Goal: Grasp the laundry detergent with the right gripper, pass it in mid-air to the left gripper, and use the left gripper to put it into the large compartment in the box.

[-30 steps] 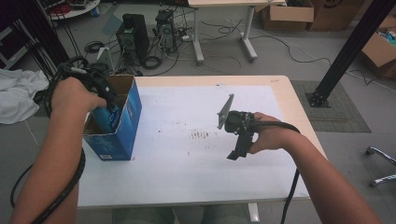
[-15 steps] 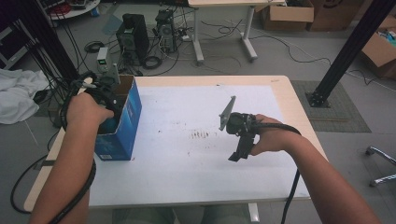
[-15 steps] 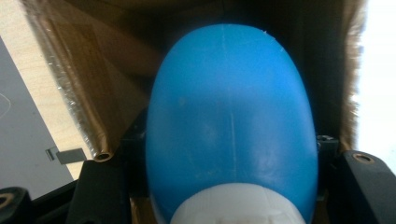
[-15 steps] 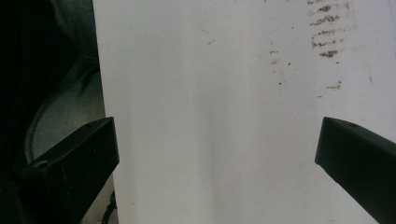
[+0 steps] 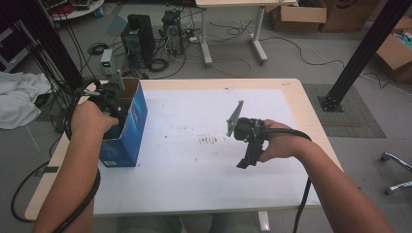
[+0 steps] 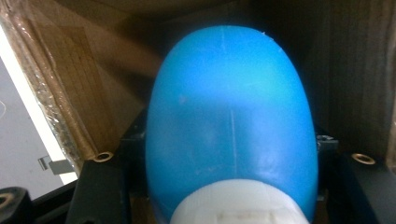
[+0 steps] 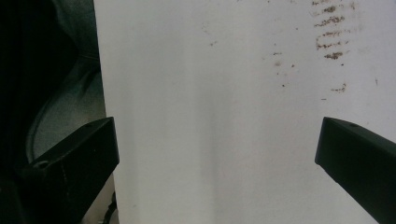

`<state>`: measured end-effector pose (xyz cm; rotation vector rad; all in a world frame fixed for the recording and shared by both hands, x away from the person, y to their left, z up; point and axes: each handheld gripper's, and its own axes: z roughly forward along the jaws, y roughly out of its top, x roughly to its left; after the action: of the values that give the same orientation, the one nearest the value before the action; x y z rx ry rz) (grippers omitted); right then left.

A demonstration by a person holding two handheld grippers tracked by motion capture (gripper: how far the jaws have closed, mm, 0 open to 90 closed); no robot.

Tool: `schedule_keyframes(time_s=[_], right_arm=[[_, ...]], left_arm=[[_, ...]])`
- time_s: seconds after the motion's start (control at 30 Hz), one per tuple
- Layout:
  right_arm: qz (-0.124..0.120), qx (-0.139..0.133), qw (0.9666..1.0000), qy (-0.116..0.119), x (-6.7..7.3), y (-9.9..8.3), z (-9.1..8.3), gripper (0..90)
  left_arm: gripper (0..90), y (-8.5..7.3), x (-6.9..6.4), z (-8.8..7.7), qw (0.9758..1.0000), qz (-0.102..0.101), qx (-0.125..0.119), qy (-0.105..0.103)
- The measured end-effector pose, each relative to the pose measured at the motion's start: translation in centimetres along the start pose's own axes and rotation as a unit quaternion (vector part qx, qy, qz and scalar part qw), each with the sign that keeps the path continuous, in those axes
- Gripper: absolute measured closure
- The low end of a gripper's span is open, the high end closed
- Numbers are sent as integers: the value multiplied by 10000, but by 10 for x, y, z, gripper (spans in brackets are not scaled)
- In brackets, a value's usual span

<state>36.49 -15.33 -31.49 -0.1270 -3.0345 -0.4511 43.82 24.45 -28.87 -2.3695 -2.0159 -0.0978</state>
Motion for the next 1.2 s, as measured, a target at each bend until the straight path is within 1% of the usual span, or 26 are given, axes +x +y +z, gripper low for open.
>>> schedule_keyframes(time_s=[0.13, 0.27, 0.5, 0.83, 0.87, 0.9, 0.93, 1.0, 1.03, 1.2], right_arm=[[13, 2, 10000, 0, 0, 0, 0, 0], [13, 5, 10000, 4, 0, -1, -1, 0], [26, -9, 10000, 9, 0, 0, 0, 0], [72, -37, 10000, 3, -1, -4, 0, 0], [94, -32, 10000, 5, 0, -4, 0, 0], [64, -38, 10000, 9, -1, -4, 0, 0], [70, -42, 10000, 13, -1, -3, 1, 0], [94, -36, 9999, 10, -1, -3, 1, 0], [56, -40, 10000, 13, -1, -2, 1, 0], [42, -64, 10000, 27, -1, -2, 2, 0]], left_arm=[[383, 0, 4, 1, 9997, -212, 1, -105], [383, 0, 9, 1, 9993, -310, 4, -196], [382, 2, 8, 1, 9994, -292, 81, -176], [378, 1, 10, 1, 9992, -286, 21, -282], [373, 1, 11, 1, 9989, -307, 25, -366], [345, 0, 11, 1, 9985, -330, 2, -428], [323, 0, 11, 1, 9985, -332, -4, -434], [314, 0, 10, 1, 9984, -342, -18, -442], [305, 0, 10, 1, 9985, -339, -37, -431], [293, 0, 8, 0, 9988, -299, -27, -397]])
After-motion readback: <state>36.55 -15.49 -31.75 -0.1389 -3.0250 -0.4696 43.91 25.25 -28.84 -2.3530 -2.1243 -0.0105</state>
